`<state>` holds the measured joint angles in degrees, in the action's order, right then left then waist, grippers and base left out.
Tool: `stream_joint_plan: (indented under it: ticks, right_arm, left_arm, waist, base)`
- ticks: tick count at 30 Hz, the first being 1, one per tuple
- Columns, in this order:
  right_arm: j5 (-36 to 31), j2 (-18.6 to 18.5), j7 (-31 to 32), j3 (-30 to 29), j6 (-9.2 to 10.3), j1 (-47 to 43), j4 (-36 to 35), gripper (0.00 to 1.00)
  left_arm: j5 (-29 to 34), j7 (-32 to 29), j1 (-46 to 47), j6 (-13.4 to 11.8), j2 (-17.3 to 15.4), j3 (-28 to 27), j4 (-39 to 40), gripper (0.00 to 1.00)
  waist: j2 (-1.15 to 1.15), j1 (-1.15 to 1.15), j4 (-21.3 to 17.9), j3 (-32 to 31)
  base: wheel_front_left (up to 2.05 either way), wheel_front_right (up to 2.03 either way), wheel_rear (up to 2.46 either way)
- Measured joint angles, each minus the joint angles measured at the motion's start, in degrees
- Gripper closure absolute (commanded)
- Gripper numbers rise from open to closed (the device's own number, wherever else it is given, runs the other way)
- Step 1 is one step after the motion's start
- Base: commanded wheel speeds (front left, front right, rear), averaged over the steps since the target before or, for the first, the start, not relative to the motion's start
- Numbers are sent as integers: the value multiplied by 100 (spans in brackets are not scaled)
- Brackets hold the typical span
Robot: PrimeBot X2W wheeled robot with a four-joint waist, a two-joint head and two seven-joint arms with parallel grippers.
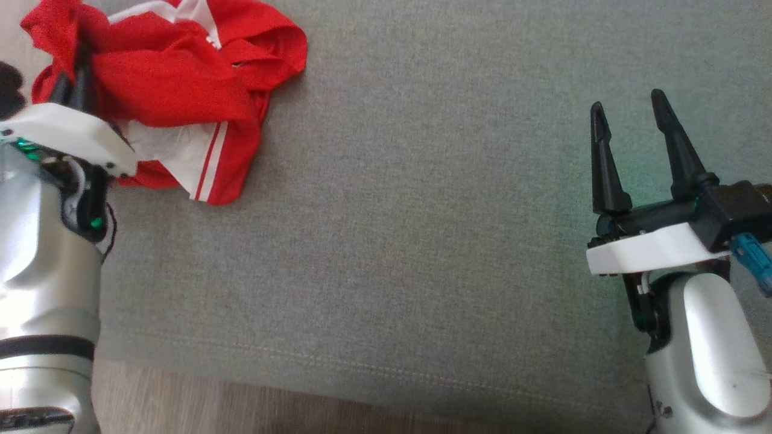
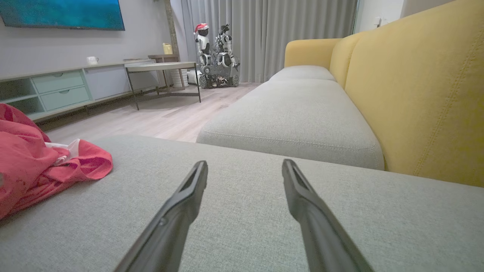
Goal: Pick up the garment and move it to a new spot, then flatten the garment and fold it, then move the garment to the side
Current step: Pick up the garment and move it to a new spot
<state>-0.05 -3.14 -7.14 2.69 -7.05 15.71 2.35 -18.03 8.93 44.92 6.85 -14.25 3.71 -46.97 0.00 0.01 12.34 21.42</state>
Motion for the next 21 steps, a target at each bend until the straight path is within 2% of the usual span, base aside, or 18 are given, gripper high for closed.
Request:
stream_joint_plan:
  ticks: [5, 9, 14, 21]
  right_arm:
    - [193, 0, -159, 9, 0, -3, 230, 0]
    - [300, 1, -311, 30, 0, -3, 423, 0]
    - [464, 2, -460, 77, 0, -1, 591, 0]
    - [613, 5, -608, 73, 0, 10, 782, 0]
  left_arm:
    - [-144, 186, -3, -31, -57, -137, 417, 100]
    - [-192, 170, -12, -29, -103, -132, 1088, 100]
    - [-437, -113, -29, -33, -105, -146, 2145, 100]
    - [-375, -671, -225, -307, -64, 48, 3371, 100]
  waist:
    - [0, -1, -8, -302]
    - [0, -1, -44, -536]
    - [0, -1, -220, -735]
    - [0, -1, -645, -916]
  base:
    - [0, 0, 0]
    - [0, 0, 0]
    - [0, 0, 0]
    - [0, 0, 0]
